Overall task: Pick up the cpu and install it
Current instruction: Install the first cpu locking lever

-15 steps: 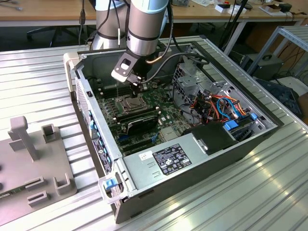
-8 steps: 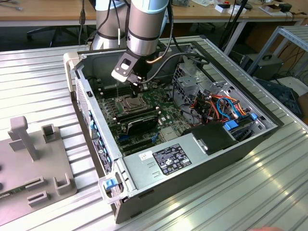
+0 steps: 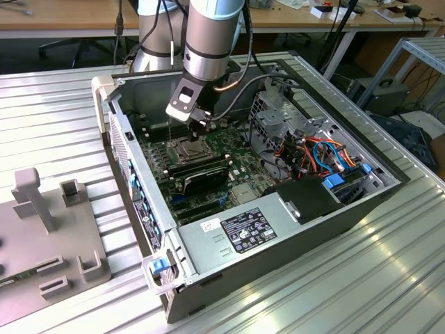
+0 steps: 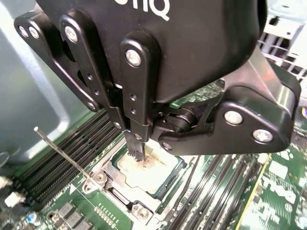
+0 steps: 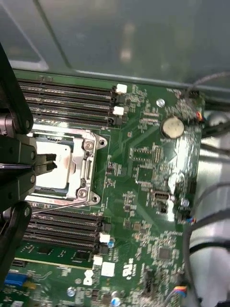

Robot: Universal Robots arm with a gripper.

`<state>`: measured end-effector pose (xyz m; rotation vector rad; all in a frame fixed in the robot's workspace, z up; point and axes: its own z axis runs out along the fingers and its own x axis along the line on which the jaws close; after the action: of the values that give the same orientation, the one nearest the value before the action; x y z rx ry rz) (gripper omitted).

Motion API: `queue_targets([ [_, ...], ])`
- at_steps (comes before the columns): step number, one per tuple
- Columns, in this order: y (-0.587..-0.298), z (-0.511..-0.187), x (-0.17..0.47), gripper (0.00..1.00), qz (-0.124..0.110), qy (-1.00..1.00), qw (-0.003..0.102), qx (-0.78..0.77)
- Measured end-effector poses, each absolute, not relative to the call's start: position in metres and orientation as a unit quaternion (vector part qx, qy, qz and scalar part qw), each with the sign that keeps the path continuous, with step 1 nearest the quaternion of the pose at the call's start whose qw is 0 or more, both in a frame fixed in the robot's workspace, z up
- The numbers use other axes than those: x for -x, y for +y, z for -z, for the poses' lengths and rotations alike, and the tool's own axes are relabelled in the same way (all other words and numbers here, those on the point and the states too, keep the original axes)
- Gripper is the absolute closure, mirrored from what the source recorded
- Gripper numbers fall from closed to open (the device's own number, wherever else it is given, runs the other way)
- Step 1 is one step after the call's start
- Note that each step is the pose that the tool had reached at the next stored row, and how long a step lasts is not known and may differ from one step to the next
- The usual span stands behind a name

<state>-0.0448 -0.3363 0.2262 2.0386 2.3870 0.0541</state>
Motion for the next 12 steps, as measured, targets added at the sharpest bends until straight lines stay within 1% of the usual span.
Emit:
queue_targets([
  [12, -0.3364, -0.2242, 0.0449, 0.89, -0.017, 0.843, -0.001, -0.538],
])
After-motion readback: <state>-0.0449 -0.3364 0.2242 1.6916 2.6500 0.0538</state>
